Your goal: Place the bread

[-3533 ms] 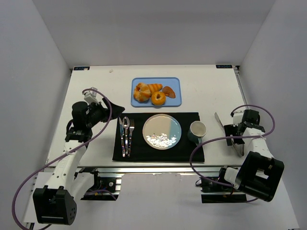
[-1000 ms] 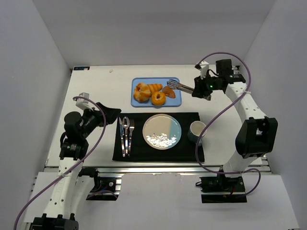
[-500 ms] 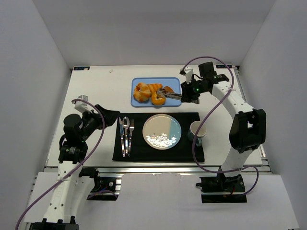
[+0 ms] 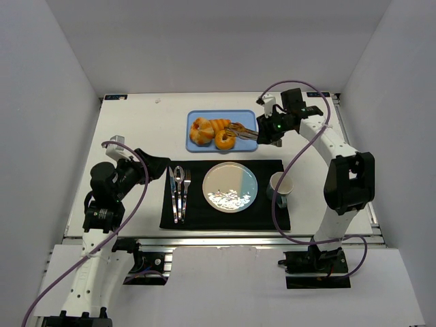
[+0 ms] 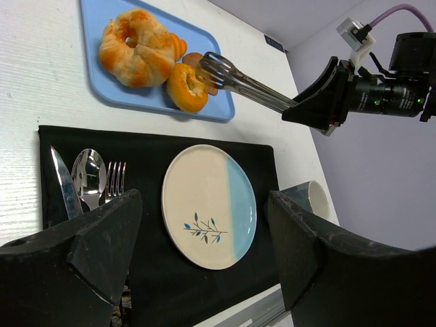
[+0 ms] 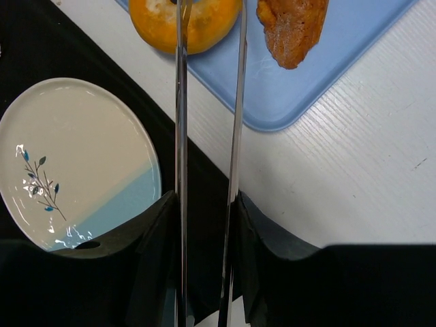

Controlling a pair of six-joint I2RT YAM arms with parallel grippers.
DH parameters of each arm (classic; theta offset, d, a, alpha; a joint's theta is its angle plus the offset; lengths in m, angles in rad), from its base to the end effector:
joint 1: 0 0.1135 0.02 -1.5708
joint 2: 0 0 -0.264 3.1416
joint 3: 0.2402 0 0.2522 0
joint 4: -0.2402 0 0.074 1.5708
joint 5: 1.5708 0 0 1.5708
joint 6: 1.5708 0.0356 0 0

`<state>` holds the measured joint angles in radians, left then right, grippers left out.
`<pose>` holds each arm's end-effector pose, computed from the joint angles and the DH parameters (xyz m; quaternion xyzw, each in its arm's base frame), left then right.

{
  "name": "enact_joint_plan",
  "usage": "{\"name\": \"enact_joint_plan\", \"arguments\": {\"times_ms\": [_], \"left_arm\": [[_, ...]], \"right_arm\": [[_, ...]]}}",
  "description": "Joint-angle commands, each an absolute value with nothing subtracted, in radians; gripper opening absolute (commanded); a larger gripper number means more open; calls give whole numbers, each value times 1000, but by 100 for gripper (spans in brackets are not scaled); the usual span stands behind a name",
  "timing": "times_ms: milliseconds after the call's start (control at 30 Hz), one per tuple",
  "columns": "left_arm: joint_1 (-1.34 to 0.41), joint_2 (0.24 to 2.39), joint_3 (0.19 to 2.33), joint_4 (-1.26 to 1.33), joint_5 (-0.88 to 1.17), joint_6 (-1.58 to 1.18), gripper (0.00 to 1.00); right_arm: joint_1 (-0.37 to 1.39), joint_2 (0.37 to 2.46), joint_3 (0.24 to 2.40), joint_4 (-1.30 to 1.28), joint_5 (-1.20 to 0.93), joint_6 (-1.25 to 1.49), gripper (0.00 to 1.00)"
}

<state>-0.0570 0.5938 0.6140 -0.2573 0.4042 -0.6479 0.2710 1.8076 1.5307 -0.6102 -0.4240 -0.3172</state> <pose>0.1476 -0.0224 0.3011 -0.1054 0.7726 -0.3572 0.5142 0.3826 0.1215 0.2784 -0.3345 0.8611 0.1906 0.3322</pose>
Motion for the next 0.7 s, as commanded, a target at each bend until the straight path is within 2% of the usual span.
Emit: {"name": "enact_joint_plan", "arguments": {"times_ms": [0,367,667], "left_arm": [[-57,589,609,-253,399,-652,84],[-55,600,601,-233,400,-661,84],[-55,607,609,-229,400,-660,84]], "right_arm": [[268,1827,1560,-571,-413,-275,43],[261,1842,1539,-552,-385,-210,49],[252,1850,1493,-569,-459,-123,48]]}}
